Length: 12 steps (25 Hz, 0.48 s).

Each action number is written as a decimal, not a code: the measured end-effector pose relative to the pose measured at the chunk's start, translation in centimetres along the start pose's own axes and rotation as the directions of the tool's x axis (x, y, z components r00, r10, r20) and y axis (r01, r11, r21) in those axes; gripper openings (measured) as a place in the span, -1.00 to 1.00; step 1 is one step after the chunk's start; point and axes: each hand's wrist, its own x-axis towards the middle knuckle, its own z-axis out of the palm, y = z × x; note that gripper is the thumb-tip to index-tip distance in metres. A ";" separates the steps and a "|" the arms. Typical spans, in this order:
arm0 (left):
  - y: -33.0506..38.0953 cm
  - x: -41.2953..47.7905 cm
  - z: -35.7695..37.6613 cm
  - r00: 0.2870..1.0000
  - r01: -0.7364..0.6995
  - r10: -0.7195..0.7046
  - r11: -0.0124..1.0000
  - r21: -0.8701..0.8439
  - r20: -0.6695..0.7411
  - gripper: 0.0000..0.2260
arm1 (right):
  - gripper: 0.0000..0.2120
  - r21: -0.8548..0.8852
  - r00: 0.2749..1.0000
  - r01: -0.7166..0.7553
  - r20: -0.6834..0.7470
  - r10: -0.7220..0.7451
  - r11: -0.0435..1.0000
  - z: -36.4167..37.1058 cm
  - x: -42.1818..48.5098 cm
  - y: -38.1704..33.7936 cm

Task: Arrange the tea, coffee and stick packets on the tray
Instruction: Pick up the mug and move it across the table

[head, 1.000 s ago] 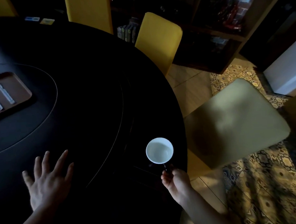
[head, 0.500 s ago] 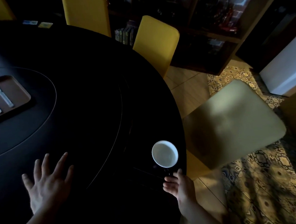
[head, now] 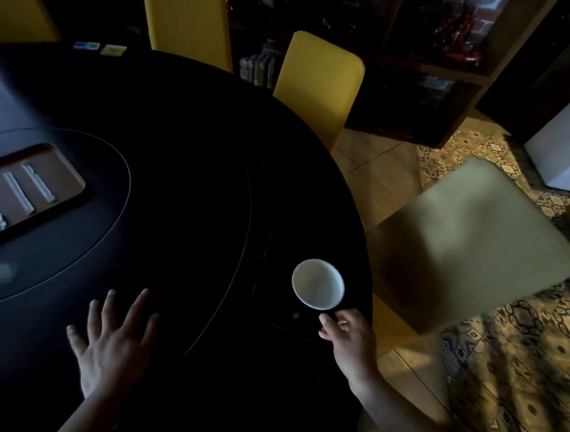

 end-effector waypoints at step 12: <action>-4.8 3.4 -4.5 0.935 0.121 -0.296 0.782 -0.612 -0.193 -0.80 | -0.86 0.008 0.901 0.306 0.322 -0.293 0.952 11.9 5.0 -12.8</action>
